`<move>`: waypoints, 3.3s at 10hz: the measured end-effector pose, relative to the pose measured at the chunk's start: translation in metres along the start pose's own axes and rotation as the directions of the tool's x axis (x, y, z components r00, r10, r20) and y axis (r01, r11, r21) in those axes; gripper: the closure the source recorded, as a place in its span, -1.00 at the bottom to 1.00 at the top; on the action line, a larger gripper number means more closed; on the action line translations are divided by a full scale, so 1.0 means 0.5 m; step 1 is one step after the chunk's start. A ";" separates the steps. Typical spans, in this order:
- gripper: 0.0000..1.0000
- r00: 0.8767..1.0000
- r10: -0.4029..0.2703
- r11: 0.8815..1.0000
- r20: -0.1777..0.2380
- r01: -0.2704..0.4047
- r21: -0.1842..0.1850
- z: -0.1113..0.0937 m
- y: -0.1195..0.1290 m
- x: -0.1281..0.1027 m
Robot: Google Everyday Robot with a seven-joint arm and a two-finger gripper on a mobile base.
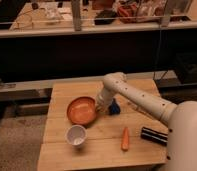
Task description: Drag the ceramic bowl in a circle
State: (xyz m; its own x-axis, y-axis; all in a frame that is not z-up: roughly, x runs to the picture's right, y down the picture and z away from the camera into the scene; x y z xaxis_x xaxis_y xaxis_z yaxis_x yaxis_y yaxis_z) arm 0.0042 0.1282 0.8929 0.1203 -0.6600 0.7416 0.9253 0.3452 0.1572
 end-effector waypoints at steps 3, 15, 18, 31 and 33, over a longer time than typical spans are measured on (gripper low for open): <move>1.00 1.000 0.016 0.999 0.006 -0.016 0.043 0.023 -0.070 0.098; 1.00 0.935 -0.287 0.958 0.208 0.285 0.042 0.163 -0.272 -0.083; 1.00 0.942 -0.265 0.963 0.208 0.270 0.003 0.147 -0.213 -0.076; 0.61 0.942 -0.265 0.963 0.205 0.270 0.007 0.148 -0.217 -0.075; 0.21 0.942 -0.265 0.963 0.205 0.269 0.007 0.148 -0.217 -0.075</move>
State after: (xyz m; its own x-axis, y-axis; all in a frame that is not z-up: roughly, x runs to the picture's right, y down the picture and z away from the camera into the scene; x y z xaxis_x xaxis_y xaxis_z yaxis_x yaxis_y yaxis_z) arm -0.1273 0.1649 0.8962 -0.2056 -0.5768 0.7906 0.9210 0.1591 0.3556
